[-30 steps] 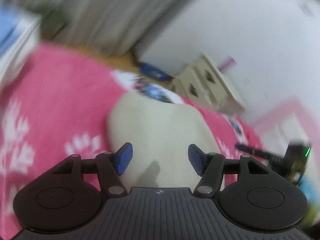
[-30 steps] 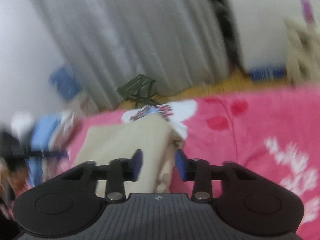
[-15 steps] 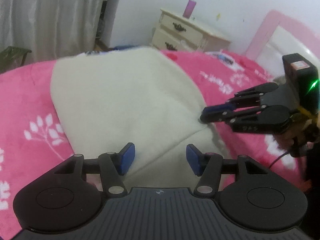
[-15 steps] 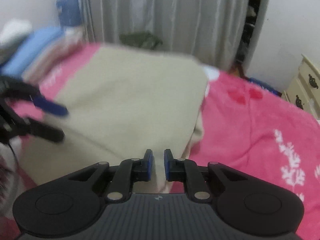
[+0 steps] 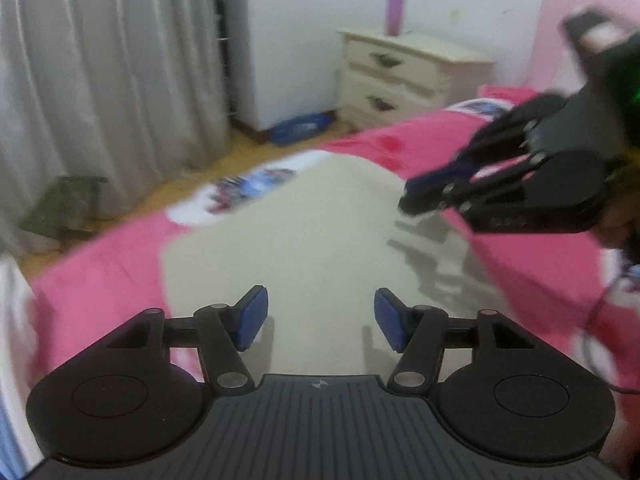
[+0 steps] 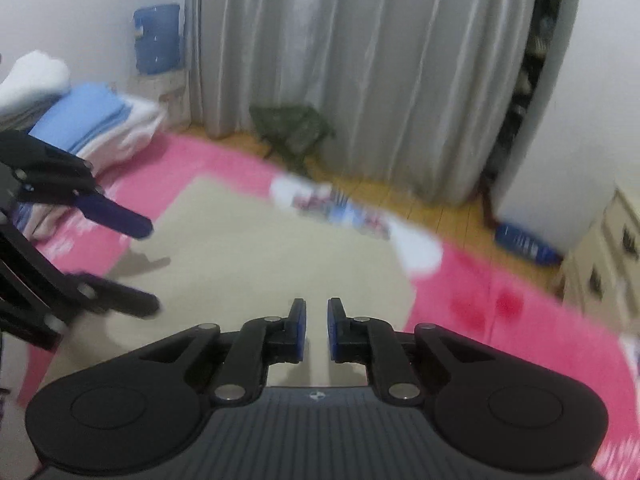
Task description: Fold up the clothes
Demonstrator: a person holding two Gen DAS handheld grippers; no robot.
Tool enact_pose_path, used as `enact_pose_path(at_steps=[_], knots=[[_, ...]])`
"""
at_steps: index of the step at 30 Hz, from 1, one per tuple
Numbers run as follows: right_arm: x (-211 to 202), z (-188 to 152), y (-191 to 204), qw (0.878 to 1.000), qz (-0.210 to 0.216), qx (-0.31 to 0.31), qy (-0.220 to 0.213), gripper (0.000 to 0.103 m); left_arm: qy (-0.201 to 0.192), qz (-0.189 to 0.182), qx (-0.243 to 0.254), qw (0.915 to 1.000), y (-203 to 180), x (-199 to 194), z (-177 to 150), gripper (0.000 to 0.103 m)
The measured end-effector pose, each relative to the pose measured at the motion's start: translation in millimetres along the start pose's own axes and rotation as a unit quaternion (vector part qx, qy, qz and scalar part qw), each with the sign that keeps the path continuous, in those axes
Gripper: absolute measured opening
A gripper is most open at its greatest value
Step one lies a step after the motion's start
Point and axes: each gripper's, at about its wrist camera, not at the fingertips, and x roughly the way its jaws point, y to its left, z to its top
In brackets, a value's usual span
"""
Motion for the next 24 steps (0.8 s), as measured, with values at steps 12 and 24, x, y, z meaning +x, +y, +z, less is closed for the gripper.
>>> enact_pose_path(at_steps=[12, 24], knots=[[66, 16, -27, 0.999, -0.018, 0.047, 0.003, 0.012, 0.065, 0.092, -0.063, 0.9916, 17, 51, 5, 0.062], [90, 11, -45, 0.996, -0.032, 0.077, 0.023, 0.012, 0.093, 0.098, -0.097, 0.9861, 16, 53, 12, 0.063]])
